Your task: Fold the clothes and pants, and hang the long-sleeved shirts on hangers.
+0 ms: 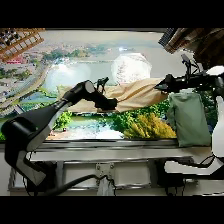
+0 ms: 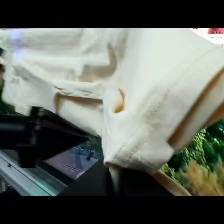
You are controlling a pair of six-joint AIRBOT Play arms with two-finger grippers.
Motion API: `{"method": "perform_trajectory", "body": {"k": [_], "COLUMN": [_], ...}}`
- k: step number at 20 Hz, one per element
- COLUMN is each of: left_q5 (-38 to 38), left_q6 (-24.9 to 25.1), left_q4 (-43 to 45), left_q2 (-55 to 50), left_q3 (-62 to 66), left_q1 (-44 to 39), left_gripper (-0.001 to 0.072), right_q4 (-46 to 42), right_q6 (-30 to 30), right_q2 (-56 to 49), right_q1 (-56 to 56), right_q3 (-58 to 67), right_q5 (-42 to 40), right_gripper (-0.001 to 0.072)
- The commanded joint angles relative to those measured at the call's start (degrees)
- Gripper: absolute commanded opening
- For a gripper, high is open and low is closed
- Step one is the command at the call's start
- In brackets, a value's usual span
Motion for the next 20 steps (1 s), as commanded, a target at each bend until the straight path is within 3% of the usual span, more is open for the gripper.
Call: {"method": "perform_trajectory", "body": {"k": [1,3,6,9,20], "left_q5": [1.40,3.02,4.61,4.76,6.99], "left_q6": [-5.07,-7.15,-6.38,1.62,1.11], "left_q4": [-0.55,-1.97,-9.94,-17.81,-17.68], "left_q2": [-5.07,-6.71,-8.13,-8.35,-10.93], "left_q3": [5.62,7.76,8.44,8.46,8.44], "left_q1": [-3.19,-3.52,-3.15,-2.64,-1.14], "left_gripper": [0.0120,0.0120,0.0104,0.0006,0.0006], "right_q4": [3.74,3.91,3.43,1.57,1.38], "right_q6": [-0.22,-0.22,-0.39,-0.37,-0.35], "right_q2": [1.46,2.05,3.10,3.10,3.41], "right_q1": [-0.26,-0.26,-0.26,-0.28,-0.26], "right_q3": [1.16,2.16,2.95,4.11,4.37], "right_q5": [0.98,1.53,1.51,1.44,2.51], "right_gripper": [0.0026,0.0026,0.0026,0.0026,0.0026]}}
